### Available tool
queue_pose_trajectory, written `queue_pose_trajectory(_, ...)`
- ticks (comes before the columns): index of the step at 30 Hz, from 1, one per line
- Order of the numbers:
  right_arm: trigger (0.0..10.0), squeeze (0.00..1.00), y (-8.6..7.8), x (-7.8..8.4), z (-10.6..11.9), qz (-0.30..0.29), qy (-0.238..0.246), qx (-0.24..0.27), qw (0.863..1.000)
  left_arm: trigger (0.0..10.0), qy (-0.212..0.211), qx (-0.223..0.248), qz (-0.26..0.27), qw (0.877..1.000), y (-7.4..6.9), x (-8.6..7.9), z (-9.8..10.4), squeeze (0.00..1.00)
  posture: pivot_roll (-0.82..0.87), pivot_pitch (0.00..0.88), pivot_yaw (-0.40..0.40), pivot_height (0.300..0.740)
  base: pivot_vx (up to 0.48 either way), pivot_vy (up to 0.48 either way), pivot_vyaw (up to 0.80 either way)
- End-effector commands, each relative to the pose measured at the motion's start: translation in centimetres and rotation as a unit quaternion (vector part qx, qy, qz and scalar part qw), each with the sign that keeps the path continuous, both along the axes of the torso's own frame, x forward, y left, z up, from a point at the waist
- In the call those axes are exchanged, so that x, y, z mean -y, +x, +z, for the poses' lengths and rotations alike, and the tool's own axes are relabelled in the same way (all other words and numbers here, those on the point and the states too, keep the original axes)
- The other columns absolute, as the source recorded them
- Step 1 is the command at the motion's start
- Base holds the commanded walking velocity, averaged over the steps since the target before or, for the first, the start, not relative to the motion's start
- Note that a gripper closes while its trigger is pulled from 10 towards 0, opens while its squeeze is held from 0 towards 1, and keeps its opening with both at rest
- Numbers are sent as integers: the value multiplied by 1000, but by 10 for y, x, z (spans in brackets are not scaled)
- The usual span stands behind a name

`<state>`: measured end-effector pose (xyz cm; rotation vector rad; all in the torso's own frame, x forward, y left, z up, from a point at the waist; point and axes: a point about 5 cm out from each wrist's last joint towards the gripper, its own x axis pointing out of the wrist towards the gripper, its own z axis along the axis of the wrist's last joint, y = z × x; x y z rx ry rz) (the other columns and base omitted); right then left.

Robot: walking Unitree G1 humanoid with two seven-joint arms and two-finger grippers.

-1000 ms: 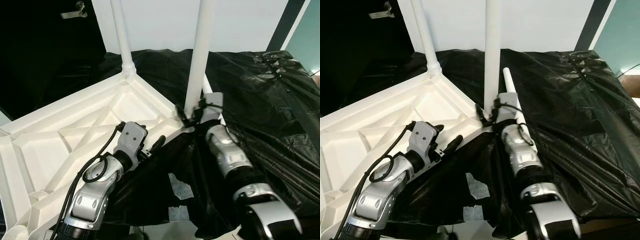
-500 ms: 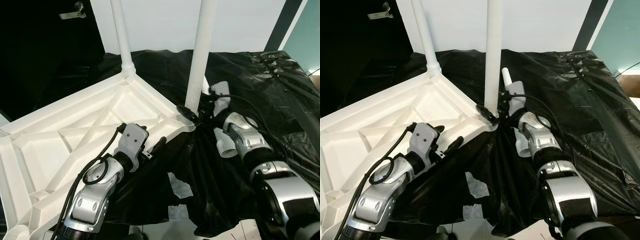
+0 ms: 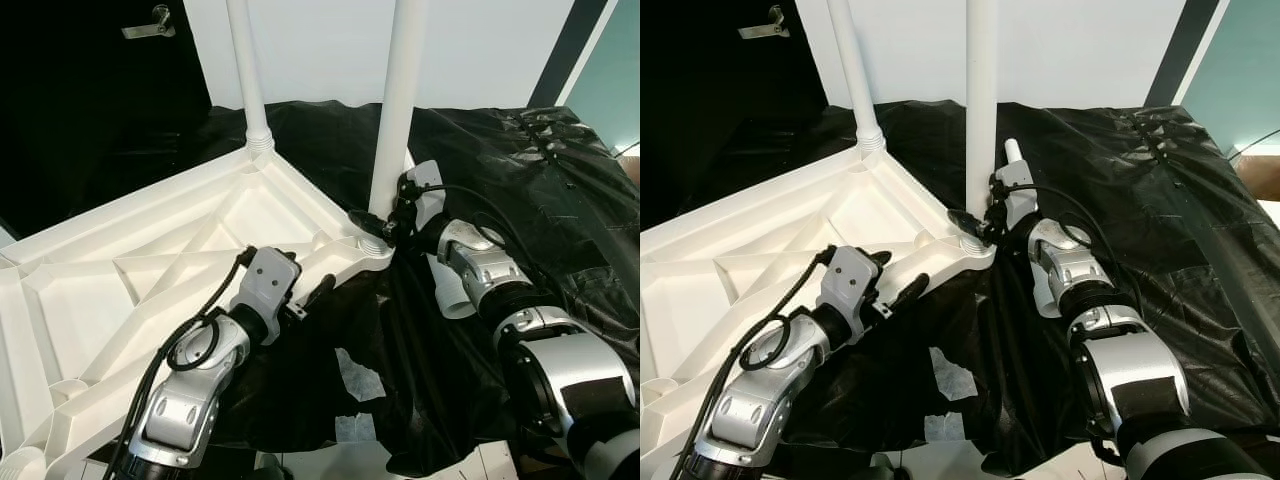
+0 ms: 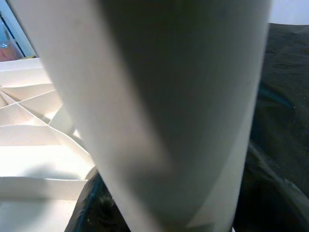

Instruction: Building children table

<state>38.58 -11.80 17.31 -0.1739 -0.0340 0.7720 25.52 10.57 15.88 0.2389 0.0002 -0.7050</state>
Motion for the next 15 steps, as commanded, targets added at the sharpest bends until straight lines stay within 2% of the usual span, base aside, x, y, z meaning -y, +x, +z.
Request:
queue_pose_trajectory(1, 0, 0, -1, 1, -17, -24, -24, -36, 999, 10000, 1, 2, 21, 1000, 0, -1, 0, 0, 186, 40, -30, 740, 0, 0, 0)
queue_pose_trajectory(2, 0, 0, -1, 1, -17, -24, -24, -36, 999, 10000, 1, 2, 21, 1000, 0, -1, 0, 0, 186, 40, -30, 740, 0, 0, 0)
queue_pose_trajectory(3, 0, 0, 1, 3, -19, -63, -20, -43, 997, 10000, -1, 2, 24, 1000, 0, -2, 0, 0, 184, 42, -31, 740, 0, 0, 0)
queue_pose_trajectory(5, 0, 0, 1, 3, -19, -63, -20, -43, 997, 10000, -1, 2, 24, 1000, 0, -2, 0, 0, 184, 42, -31, 740, 0, 0, 0)
queue_pose_trajectory(7, 0, 0, 4, 0, -20, -145, -7, -37, 989, 10000, -6, 5, 31, 1000, 1, -3, 1, 0, 183, 44, -30, 740, 0, 0, 0)
queue_pose_trajectory(8, 0, 0, 4, 0, -20, -145, -7, -37, 989, 10000, -6, 5, 31, 1000, 1, -3, 1, 0, 183, 44, -30, 740, 0, 0, 0)
queue_pose_trajectory(11, 0, 0, 2, -9, -23, -211, 4, -27, 977, 10000, -10, 4, 37, 999, 1, -4, 2, 0, 185, 46, -32, 740, 0, 0, 0)
queue_pose_trajectory(12, 0, 0, 2, -9, -23, -211, 4, -27, 977, 10000, -10, 4, 37, 999, 1, -4, 2, 0, 185, 46, -32, 740, 0, 0, 0)
queue_pose_trajectory(13, 0, 0, 2, -11, -24, -246, 6, -20, 969, 10000, -7, 8, 41, 999, 1, -5, 2, 0, 185, 46, -31, 740, 0, 0, 0)
queue_pose_trajectory(14, 0, 0, 2, -11, -24, -246, 6, -20, 969, 10000, -7, 8, 41, 999, 1, -5, 2, 0, 185, 46, -31, 740, 0, 0, 0)
queue_pose_trajectory(15, 0, 0, 1, -12, -26, -274, 17, -21, 961, 10000, -6, 10, 47, 999, 2, -6, 3, 0, 191, 45, -33, 740, 0, 0, 0)
